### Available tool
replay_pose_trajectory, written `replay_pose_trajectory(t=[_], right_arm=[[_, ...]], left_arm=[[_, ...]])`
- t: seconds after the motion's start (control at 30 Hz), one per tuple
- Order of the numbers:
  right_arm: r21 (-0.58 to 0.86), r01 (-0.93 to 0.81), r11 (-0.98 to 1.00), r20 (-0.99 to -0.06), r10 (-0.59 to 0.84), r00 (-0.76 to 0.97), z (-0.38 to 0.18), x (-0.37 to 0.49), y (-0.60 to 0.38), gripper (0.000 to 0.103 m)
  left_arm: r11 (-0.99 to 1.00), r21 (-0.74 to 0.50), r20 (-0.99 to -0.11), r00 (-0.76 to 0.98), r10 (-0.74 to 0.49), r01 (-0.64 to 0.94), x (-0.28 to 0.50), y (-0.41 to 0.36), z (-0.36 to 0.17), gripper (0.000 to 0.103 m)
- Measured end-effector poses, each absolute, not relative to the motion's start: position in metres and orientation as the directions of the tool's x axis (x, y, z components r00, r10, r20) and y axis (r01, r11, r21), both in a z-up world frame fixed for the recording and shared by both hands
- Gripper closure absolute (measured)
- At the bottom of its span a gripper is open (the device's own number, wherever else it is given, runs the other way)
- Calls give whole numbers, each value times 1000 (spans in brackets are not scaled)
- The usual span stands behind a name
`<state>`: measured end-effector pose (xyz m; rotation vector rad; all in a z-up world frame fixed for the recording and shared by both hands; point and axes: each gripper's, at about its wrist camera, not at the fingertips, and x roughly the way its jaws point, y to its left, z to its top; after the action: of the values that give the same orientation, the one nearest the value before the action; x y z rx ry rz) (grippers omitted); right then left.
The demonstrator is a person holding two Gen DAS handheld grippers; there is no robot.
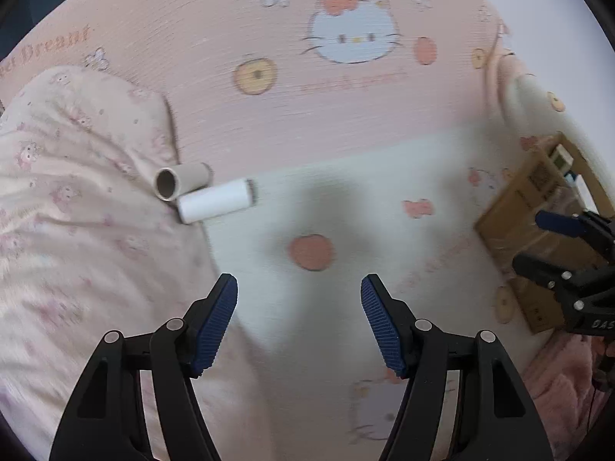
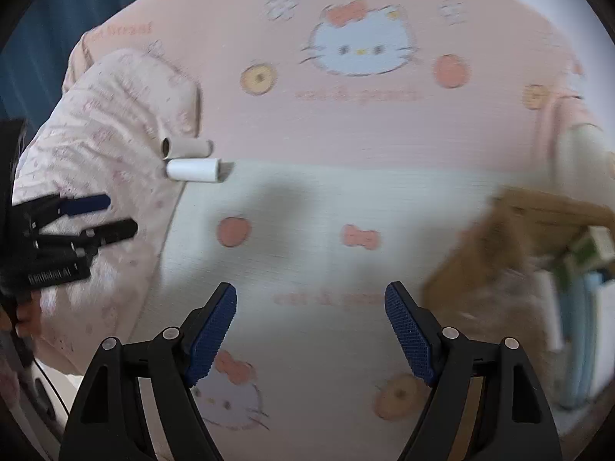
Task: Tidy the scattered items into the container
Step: 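Move both open tools toward the two white tubes on the blanket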
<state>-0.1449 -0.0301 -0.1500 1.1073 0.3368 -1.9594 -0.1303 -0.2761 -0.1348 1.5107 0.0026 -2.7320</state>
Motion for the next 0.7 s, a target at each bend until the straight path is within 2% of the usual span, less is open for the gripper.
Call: replay_pose_trajectory(t=[0.23,0.33,0.47,0.57,0.7], right_arm=[[269,776,-571,-806,-574,-144,-182,-163,-100,25],[279,775,-567,-805,-579,-134,-189,-167,-122,25],[254,790,-558,-816,-562,-134,-194,-170,-144,25],[231,816,-530,-801,-580,-150,-194,-177,-159,25],[150,835,-529,-812,-547,-201,-194,-189,-181,25]], left_arm=[[-995,-95,-866,-493,85,-3,-175,-335,-116,32],[-995,-79,-852,-515,99,-61,-200,-348,-109,32],[-991,-1,-868,-492,66,-132,-237,-367,-117,32],[-983,-22,-897,-431,99,-180,-259,-390,-135,32],[-989,-87,-889,-439,132,-122,-271,-426,-156,32]])
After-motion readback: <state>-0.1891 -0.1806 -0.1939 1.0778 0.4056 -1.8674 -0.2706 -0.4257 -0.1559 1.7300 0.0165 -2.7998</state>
